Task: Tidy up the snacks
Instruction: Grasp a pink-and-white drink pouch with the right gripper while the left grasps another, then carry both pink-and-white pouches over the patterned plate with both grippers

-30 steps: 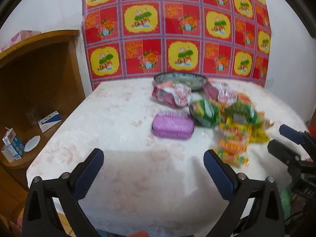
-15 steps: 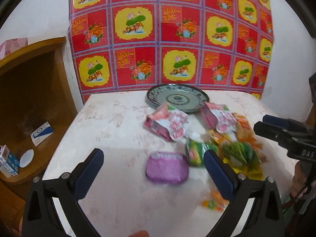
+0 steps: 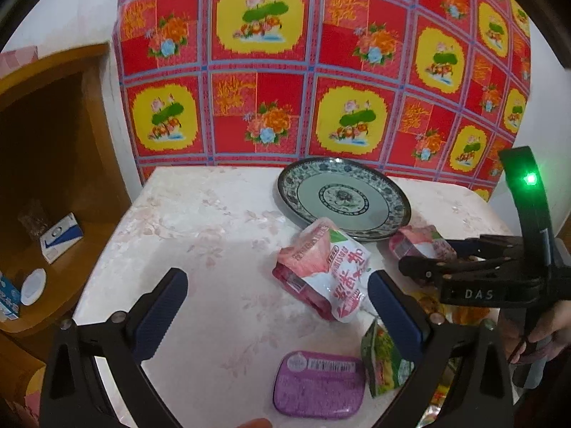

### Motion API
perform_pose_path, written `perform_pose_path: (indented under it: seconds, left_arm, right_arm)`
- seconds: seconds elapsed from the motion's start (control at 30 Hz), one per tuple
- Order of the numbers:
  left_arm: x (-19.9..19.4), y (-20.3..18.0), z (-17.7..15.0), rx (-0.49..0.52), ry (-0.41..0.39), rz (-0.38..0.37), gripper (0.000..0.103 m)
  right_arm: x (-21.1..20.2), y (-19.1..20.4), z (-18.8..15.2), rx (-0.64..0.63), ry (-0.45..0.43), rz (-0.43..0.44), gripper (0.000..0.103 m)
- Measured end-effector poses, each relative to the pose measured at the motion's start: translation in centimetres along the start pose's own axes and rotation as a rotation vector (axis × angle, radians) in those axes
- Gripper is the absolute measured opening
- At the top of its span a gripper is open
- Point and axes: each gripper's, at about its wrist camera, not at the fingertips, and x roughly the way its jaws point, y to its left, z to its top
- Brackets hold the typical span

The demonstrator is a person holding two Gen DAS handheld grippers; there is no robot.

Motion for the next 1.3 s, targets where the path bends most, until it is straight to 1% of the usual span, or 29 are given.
perform_pose_path:
  seconds: [0.07, 0.13, 0.17, 0.23, 0.3, 0.37, 0.47, 0.5, 0.53, 0.67, 0.7, 0.77, 0.8, 0.9, 1.0, 1.07, 1.13, 1.2, 1.23, 1.27, 1.3]
  left_arm:
    - [0.8, 0.2, 0.2, -0.014, 0.034, -0.025, 0.103]
    - [1.4, 0.1, 0.7, -0.027, 0.07, -0.052, 0.103]
    - [1.6, -0.1, 0.9, -0.029, 0.08, -0.051, 0.103]
    - [1.9, -0.8, 1.4, -0.03, 0.091, -0.03, 0.103]
    - [2.6, -1.7, 2.1, -0.038, 0.119, 0.012, 0.103]
    - [3.5, -2.6, 2.7, -0.058, 0.153, 0.038, 0.103]
    - [5.6, -4.1, 2.9, -0.092, 0.2, 0.078, 0.102]
    - [6.1, -4.4, 2.8, -0.105, 0.193, 0.081, 0.102]
    - [6.7, -4.9, 2.7, -0.107, 0.204, 0.083, 0.102]
    - [8.4, -6.6, 2.0, -0.05, 0.245, 0.15, 0.102]
    - [8.7, -6.8, 1.8, -0.039, 0.255, 0.157, 0.102]
    - [9.1, -6.6, 1.4, -0.052, 0.27, 0.136, 0.098]
    - [9.2, -6.2, 1.2, -0.085, 0.269, 0.12, 0.094]
    - [8.9, -5.3, 0.9, -0.103, 0.265, 0.121, 0.091]
    - [8.2, -4.3, 0.7, -0.096, 0.251, 0.102, 0.09]
    - [7.4, -3.9, 0.8, -0.078, 0.22, 0.086, 0.09]
    - [6.6, -3.7, 1.1, -0.033, 0.181, 0.089, 0.09]
    - [6.2, -4.0, 1.3, 0.044, 0.144, 0.111, 0.09]
    - [6.4, -4.4, 1.3, 0.118, 0.13, 0.13, 0.09]
    - [6.9, -4.8, 1.2, 0.183, 0.137, 0.148, 0.09]
    - [7.2, -5.0, 1.0, 0.228, 0.145, 0.154, 0.09]
  right_arm:
    - [0.1, 0.3, -0.1, -0.042, 0.003, -0.019, 0.068]
    - [0.1, 0.1, -0.1, -0.052, -0.002, -0.024, 0.068]
    - [0.1, 0.0, -0.1, -0.052, -0.005, -0.026, 0.068]
    - [-0.2, -0.4, -0.3, -0.062, -0.04, -0.04, 0.068]
    - [-0.1, -0.8, -0.5, -0.063, -0.069, -0.042, 0.068]
    - [0.2, -1.3, -0.7, -0.043, -0.072, -0.019, 0.069]
    - [0.0, -1.3, -1.1, -0.048, -0.067, -0.038, 0.069]
    - [0.1, -1.2, -1.1, -0.055, -0.064, -0.044, 0.069]
    - [0.0, -1.0, -1.2, -0.063, -0.066, -0.048, 0.069]
    - [0.0, -0.8, -1.3, -0.077, -0.066, -0.046, 0.069]
    - [0.0, -0.8, -1.4, -0.075, -0.066, -0.042, 0.069]
    - [0.0, -0.9, -1.4, -0.076, -0.061, -0.041, 0.069]
    - [-0.1, -0.8, -1.5, -0.078, -0.063, -0.044, 0.069]
    - [-0.1, -0.6, -1.6, -0.084, -0.064, -0.048, 0.069]
    - [0.0, -0.7, -1.6, -0.078, -0.065, -0.04, 0.069]
    - [0.0, -0.7, -1.6, -0.077, -0.065, -0.04, 0.069]
    - [0.0, -0.7, -1.6, -0.077, -0.065, -0.038, 0.069]
    - [0.1, -0.8, -1.6, -0.072, -0.066, -0.032, 0.069]
    - [0.1, -0.8, -1.6, -0.069, -0.066, -0.03, 0.069]
    - [0.1, -0.8, -1.6, -0.068, -0.066, -0.029, 0.069]
    - [0.1, -0.8, -1.6, -0.067, -0.065, -0.029, 0.069]
